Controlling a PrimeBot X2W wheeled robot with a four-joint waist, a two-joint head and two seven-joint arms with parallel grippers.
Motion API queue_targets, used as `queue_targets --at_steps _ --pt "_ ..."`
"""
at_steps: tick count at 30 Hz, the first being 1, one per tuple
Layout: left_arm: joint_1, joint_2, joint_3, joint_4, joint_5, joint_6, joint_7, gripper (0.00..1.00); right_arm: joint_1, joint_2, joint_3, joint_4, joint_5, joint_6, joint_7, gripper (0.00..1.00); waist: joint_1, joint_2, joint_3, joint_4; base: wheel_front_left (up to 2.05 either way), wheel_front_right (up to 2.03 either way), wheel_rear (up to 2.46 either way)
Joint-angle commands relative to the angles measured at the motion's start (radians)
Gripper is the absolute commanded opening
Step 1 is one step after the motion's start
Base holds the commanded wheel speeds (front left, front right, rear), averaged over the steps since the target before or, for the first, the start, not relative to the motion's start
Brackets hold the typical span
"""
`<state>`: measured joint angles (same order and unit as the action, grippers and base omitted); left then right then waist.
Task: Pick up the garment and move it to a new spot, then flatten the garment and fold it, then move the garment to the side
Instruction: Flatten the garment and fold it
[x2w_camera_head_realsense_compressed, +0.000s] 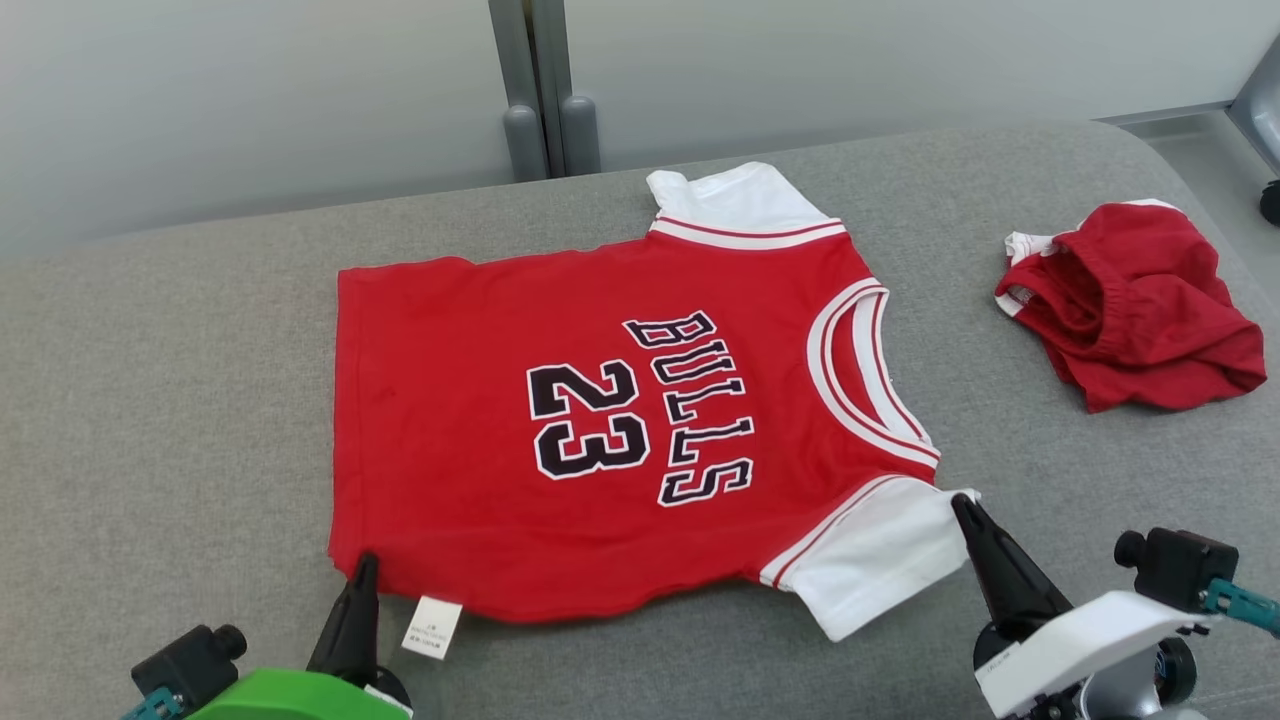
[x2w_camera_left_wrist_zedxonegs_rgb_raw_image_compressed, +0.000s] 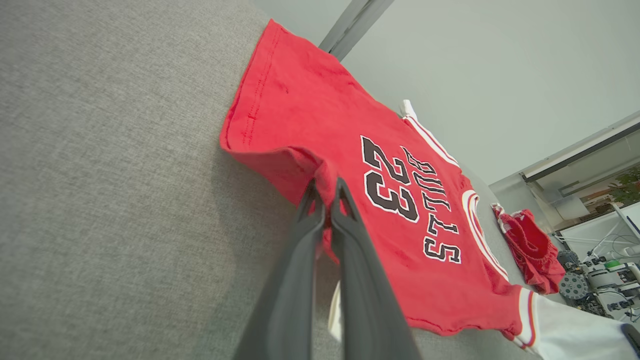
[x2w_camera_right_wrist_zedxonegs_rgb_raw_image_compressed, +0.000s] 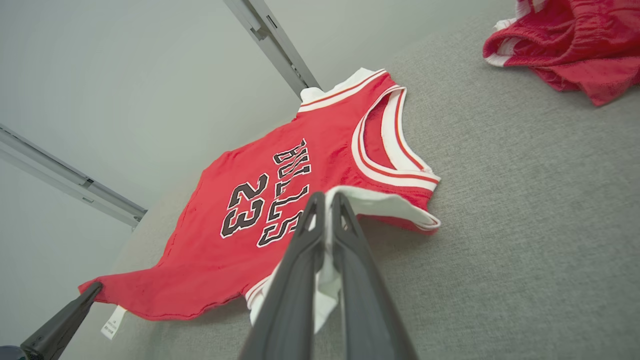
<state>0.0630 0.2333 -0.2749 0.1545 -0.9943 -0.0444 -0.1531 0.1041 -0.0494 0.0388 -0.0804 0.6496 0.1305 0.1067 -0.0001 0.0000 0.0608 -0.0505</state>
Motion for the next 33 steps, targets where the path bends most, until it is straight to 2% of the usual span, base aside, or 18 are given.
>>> queue_targets --at_steps 1,6,10,15,19,31,33 --pt "-0.036 -0.013 0.007 0.019 -0.022 -0.011 0.005 0.0 -0.037 -0.003 0.004 0.029 0.021 0.0 -0.011 0.0 0.0001 0.0 0.012 0.002 0.0 0.0 0.0" --pt "-0.129 -0.073 0.038 0.09 -0.103 -0.029 0.009 0.0 -0.172 -0.003 0.012 0.15 0.068 0.0 -0.047 0.0 0.0001 0.0 0.037 0.002 0.0 0.0 0.0" --pt "-0.214 -0.09 0.044 0.179 -0.091 -0.016 -0.007 0.0 -0.315 -0.003 0.018 0.274 0.071 0.0 -0.083 0.0 0.0001 0.0 0.062 0.001 0.0 0.0 0.0" --pt "-0.308 -0.106 0.06 0.287 -0.084 0.0 -0.036 0.0 -0.497 -0.003 0.024 0.473 0.072 0.0 -0.131 0.0 0.0001 0.0 0.088 0.003 0.0 0.0 0.0" --pt "-0.359 -0.112 0.053 0.349 -0.073 -0.013 -0.047 0.0 -0.608 -0.003 0.042 0.636 0.067 0.0 -0.16 0.0 0.0001 0.0 0.098 0.011 0.0 0.0 0.0" --pt "-0.429 -0.12 0.02 0.433 -0.039 -0.029 -0.057 0.0 -0.841 -0.003 0.129 1.02 0.061 0.0 -0.254 0.0 0.0001 0.0 0.122 0.026 0.0 0.0 0.0" --pt "-0.431 -0.121 0.022 0.432 -0.039 -0.026 -0.061 0.01 -0.873 -0.003 0.146 1.069 0.072 0.0 -0.265 0.49 0.0001 0.0 0.125 0.029 0.0 0.0 0.0"
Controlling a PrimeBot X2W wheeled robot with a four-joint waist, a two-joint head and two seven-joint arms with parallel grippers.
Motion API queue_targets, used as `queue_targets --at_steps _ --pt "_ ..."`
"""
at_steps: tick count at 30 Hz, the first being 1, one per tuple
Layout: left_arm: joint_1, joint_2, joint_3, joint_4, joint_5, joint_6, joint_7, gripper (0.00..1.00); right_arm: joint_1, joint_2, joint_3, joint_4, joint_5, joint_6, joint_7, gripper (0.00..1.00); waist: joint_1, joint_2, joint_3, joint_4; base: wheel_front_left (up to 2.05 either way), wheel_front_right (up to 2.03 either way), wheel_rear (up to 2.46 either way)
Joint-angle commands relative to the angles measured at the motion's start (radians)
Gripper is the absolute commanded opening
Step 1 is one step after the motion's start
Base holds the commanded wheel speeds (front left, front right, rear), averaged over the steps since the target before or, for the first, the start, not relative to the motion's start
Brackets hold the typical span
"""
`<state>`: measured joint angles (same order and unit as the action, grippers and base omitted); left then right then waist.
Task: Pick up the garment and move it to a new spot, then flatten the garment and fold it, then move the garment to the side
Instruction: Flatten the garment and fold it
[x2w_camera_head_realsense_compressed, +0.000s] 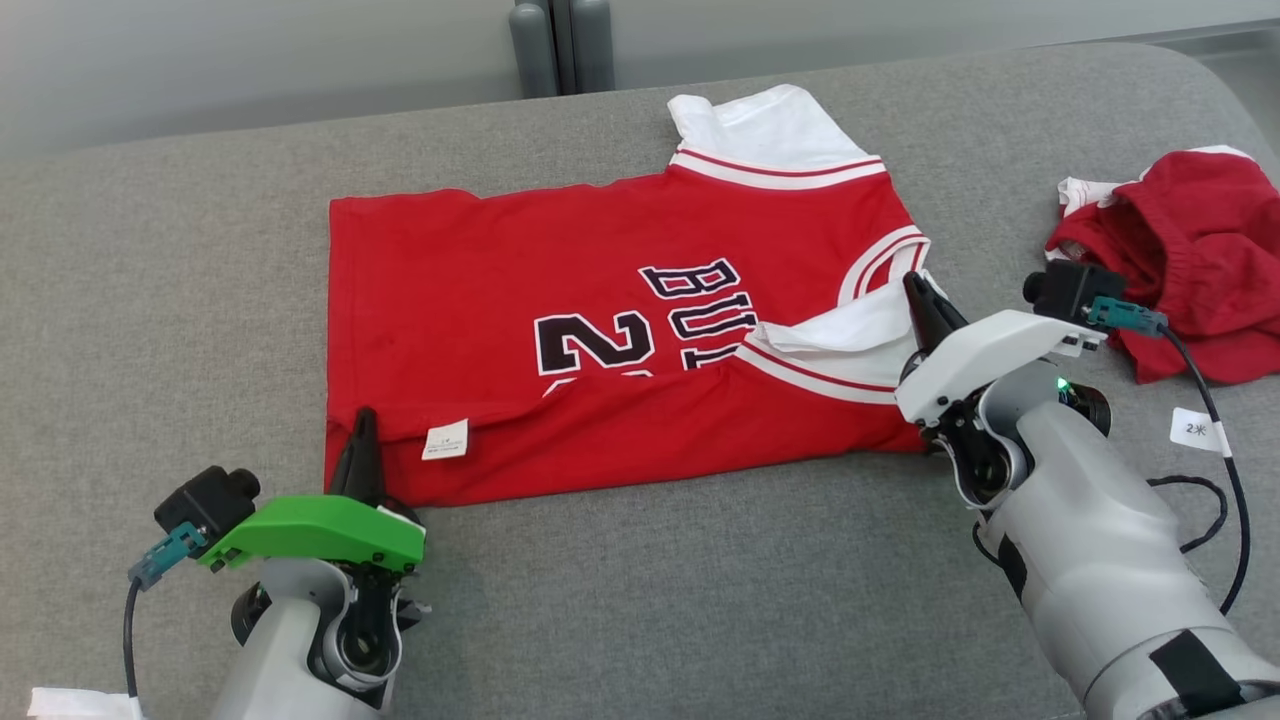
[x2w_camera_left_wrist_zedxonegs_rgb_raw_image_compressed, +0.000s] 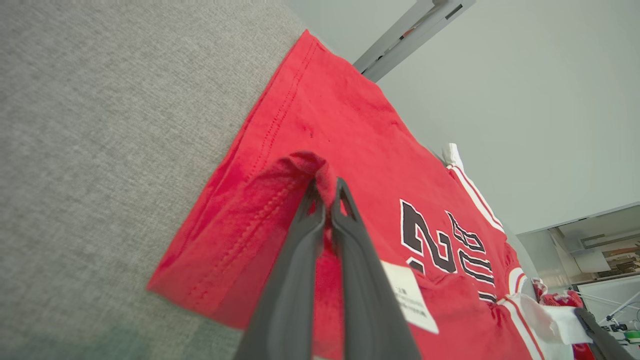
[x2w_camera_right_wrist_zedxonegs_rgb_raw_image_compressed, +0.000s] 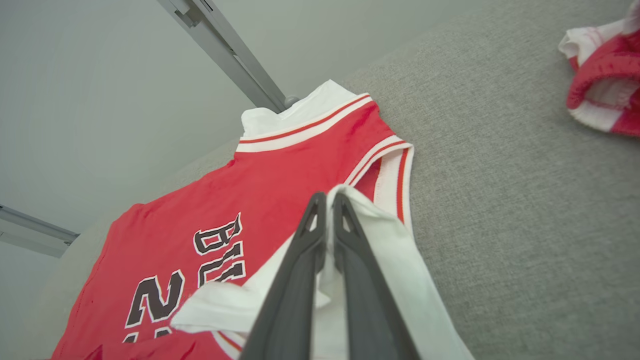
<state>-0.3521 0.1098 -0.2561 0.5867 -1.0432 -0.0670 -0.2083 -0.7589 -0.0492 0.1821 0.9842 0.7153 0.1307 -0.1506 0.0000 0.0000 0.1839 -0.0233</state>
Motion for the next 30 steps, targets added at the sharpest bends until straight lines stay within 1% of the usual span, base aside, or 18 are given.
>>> queue_targets --at_steps 1,2,3,7,11,16,20,26,30 --pt "-0.015 0.002 0.004 -0.004 0.011 -0.003 -0.008 0.24 -0.027 -0.003 0.014 0.026 0.003 0.0 -0.021 1.0 0.0 0.0 0.004 0.004 0.0 0.0 0.0" --pt "-0.014 0.004 0.005 -0.008 0.015 -0.001 -0.01 0.66 -0.039 -0.003 0.023 0.043 0.003 0.0 -0.029 1.0 0.0 0.0 0.006 0.005 0.0 0.0 0.0" --pt "-0.012 0.006 0.005 -0.014 0.017 -0.002 -0.014 1.0 -0.051 -0.003 0.037 0.058 0.002 0.0 -0.04 1.0 0.0 0.0 0.007 0.007 0.0 0.0 0.0" --pt "0.018 0.016 0.001 -0.04 0.029 -0.003 -0.02 1.0 -0.078 -0.004 0.08 0.091 0.02 0.0 -0.07 1.0 0.0 0.0 0.006 0.012 0.0 0.0 0.0" --pt "0.051 0.031 -0.001 -0.072 0.039 0.006 -0.025 1.0 -0.096 -0.003 0.115 0.104 0.024 0.0 -0.094 1.0 0.0 0.0 -0.006 0.011 0.0 0.0 0.0" --pt "0.103 0.059 -0.013 -0.115 0.063 0.03 -0.022 1.0 -0.107 -0.006 0.13 0.105 -0.05 0.0 -0.114 1.0 0.0 0.0 -0.034 0.004 0.0 0.0 0.0" --pt "0.145 0.081 -0.032 -0.15 0.089 0.055 -0.004 1.0 -0.063 -0.028 0.085 0.04 -0.136 0.0 -0.115 1.0 0.0 0.0 -0.063 -0.003 0.0 0.0 0.0" --pt "0.199 0.115 -0.067 -0.172 0.123 0.121 0.054 1.0 0.073 -0.036 -0.014 -0.084 -0.303 0.0 -0.115 1.0 0.0 0.0 -0.109 -0.016 0.0 0.0 0.0" --pt "0.225 0.123 -0.065 -0.175 0.11 0.159 0.092 1.0 0.18 -0.029 -0.086 -0.168 -0.427 0.0 -0.114 1.0 0.0 0.0 -0.119 -0.031 0.0 0.0 0.0"
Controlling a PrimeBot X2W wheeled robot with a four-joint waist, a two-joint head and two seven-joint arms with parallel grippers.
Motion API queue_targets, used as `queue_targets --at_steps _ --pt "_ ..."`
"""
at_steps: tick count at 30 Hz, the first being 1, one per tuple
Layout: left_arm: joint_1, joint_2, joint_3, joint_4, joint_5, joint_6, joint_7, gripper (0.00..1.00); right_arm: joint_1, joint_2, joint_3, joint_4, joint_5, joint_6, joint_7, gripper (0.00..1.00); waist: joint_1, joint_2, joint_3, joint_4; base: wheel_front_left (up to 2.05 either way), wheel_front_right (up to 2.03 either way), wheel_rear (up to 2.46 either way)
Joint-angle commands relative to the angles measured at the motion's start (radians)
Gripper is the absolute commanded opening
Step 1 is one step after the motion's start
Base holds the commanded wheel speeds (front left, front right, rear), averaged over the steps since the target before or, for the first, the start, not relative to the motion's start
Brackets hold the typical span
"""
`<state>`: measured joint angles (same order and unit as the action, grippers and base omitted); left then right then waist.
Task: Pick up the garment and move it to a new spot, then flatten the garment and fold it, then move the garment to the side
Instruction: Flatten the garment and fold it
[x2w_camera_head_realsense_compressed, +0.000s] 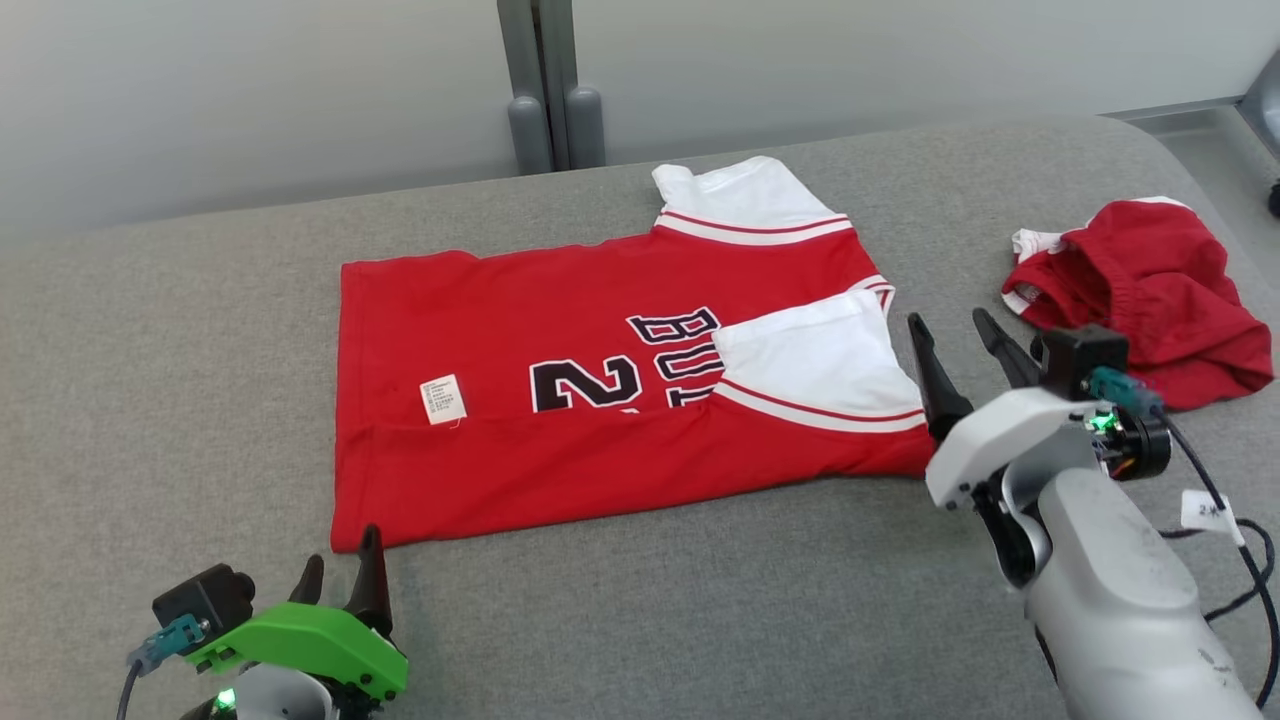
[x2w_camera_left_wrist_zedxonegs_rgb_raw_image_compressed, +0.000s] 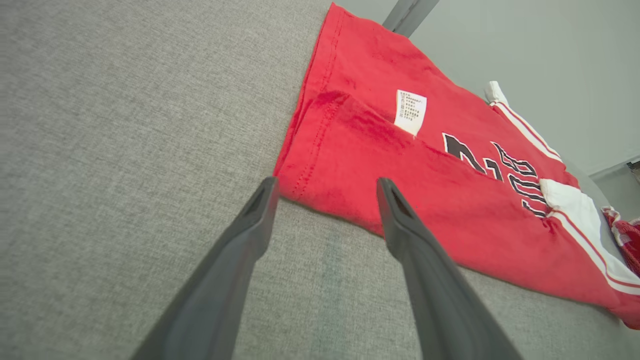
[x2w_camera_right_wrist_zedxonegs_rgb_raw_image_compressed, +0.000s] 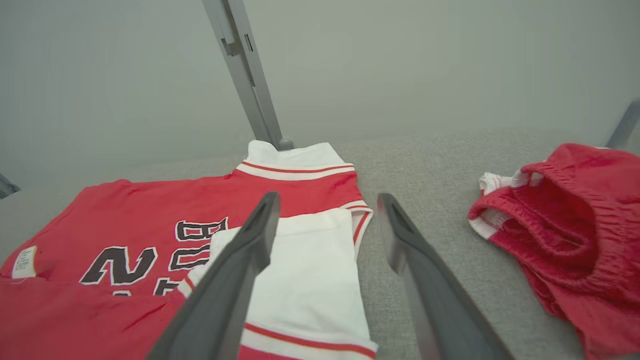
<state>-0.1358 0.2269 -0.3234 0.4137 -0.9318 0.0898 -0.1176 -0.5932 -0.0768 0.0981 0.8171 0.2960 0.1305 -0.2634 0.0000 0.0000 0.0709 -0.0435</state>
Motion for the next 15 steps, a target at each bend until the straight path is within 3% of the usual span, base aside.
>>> queue_targets --at_steps 1,8,14,15 --pt "0.012 0.008 0.005 -0.002 -0.007 0.009 0.01 1.0 0.043 0.001 -0.02 -0.025 -0.041 0.0 -0.002 1.0 0.0 0.0 -0.005 -0.016 0.0 0.0 0.0" --pt "-0.016 0.011 0.033 0.043 -0.049 0.032 0.053 1.0 0.197 0.023 -0.099 -0.212 -0.166 0.0 0.064 1.0 0.0 0.0 0.032 -0.06 0.0 0.0 0.0" --pt "-0.053 0.004 0.04 0.093 -0.072 0.017 0.076 1.0 0.274 0.024 -0.089 -0.35 -0.15 0.0 0.134 1.0 0.0 0.0 0.062 -0.08 0.0 0.0 0.0" --pt "-0.06 0.003 0.041 0.101 -0.076 0.014 0.082 0.96 0.285 0.024 -0.085 -0.37 -0.145 0.0 0.147 1.0 0.0 0.0 0.066 -0.081 0.0 0.0 0.0"
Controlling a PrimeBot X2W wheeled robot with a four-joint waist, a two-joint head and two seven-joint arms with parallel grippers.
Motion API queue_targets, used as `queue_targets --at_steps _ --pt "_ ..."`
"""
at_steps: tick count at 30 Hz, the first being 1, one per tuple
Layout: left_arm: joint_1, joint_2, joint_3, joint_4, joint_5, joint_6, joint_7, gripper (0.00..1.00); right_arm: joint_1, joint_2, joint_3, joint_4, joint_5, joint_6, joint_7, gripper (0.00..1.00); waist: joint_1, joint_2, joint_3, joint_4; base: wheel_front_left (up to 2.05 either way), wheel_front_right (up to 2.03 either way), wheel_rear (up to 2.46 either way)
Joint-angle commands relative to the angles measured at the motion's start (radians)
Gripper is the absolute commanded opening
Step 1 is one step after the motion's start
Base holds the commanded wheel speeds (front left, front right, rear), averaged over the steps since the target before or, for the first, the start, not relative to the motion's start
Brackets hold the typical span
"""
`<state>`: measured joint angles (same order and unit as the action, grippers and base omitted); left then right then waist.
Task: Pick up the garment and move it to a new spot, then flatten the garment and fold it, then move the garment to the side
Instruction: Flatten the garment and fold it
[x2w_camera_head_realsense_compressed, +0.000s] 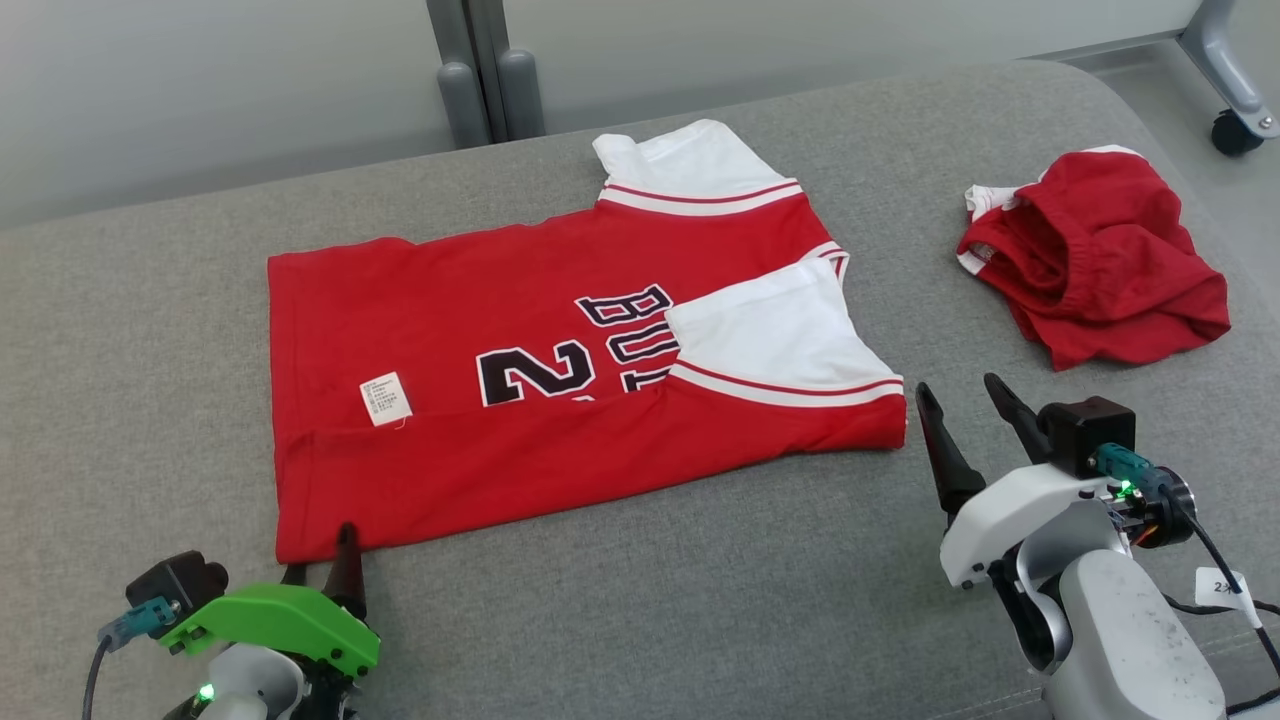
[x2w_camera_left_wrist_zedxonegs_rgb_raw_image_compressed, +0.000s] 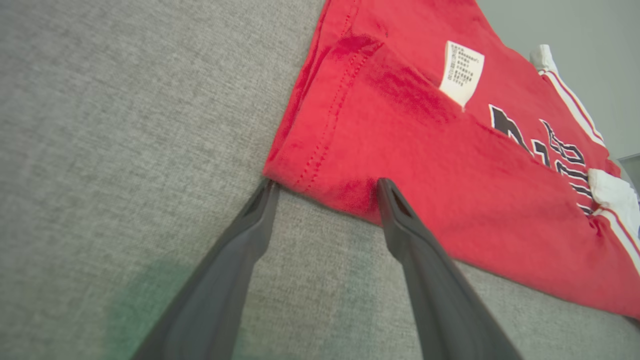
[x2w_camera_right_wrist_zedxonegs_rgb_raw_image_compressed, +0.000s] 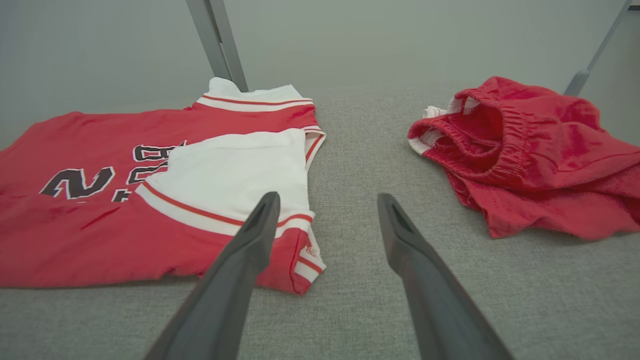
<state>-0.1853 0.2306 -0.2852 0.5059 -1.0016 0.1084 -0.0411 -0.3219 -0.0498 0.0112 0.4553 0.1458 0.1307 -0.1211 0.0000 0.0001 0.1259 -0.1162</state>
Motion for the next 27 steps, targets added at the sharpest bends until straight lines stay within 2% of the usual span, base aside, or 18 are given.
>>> queue_targets --at_steps 1,3,4,5,6,7,8,14,22,27 --pt "-0.016 -0.002 0.003 0.015 -0.009 -0.007 0.007 0.85 0.022 -0.002 0.006 -0.023 0.009 0.0 0.015 1.0 0.0 -0.0001 0.013 -0.01 0.0 0.0 0.0" --pt "-0.028 -0.002 0.004 0.032 -0.013 -0.012 0.004 0.62 0.039 -0.003 0.011 -0.044 0.018 0.0 0.038 1.0 0.0 -0.0001 0.019 -0.011 0.0 0.0 0.0" --pt "-0.034 -0.005 0.009 0.04 -0.018 -0.017 -0.002 0.44 0.048 -0.003 0.014 -0.051 0.026 0.0 0.053 1.0 0.0 -0.0001 0.021 -0.011 0.0 0.0 0.0" --pt "-0.041 -0.006 0.014 0.044 -0.017 -0.018 -0.01 0.37 0.054 -0.003 0.016 -0.055 0.03 0.0 0.066 1.0 0.0 -0.0001 0.023 -0.011 0.0 0.0 0.0" --pt "-0.049 -0.007 0.018 0.047 -0.017 -0.024 -0.023 0.25 0.06 -0.003 0.018 -0.058 0.04 0.0 0.08 1.0 0.0 -0.0001 0.025 -0.009 0.0 0.0 0.0" --pt "-0.056 -0.006 0.021 0.049 -0.014 -0.028 -0.034 0.09 0.065 -0.003 0.018 -0.058 0.051 0.0 0.091 1.0 0.0 -0.0001 0.026 -0.008 0.0 0.0 0.0" --pt "-0.064 -0.006 0.023 0.051 -0.01 -0.032 -0.045 0.0 0.071 -0.003 0.017 -0.053 0.062 0.0 0.104 1.0 0.0 -0.0001 0.028 -0.005 0.0 0.0 0.0" --pt "-0.081 -0.003 0.017 0.046 0.005 -0.061 -0.084 0.0 0.05 -0.003 0.005 -0.007 0.114 0.0 0.133 1.0 0.0 -0.0001 0.038 0.012 0.0 0.0 0.0" --pt "-0.077 -0.008 0.007 0.021 0.017 -0.071 -0.106 0.0 -0.044 -0.003 0.037 0.107 0.189 0.0 0.127 1.0 0.0 -0.0001 0.05 0.044 0.0 0.0 0.0" --pt "-0.078 -0.015 -0.003 0.012 0.022 -0.075 -0.111 0.0 -0.1 -0.003 0.03 0.221 0.165 0.0 0.128 1.0 0.0 -0.0001 0.051 0.067 0.0 0.0 0.0"
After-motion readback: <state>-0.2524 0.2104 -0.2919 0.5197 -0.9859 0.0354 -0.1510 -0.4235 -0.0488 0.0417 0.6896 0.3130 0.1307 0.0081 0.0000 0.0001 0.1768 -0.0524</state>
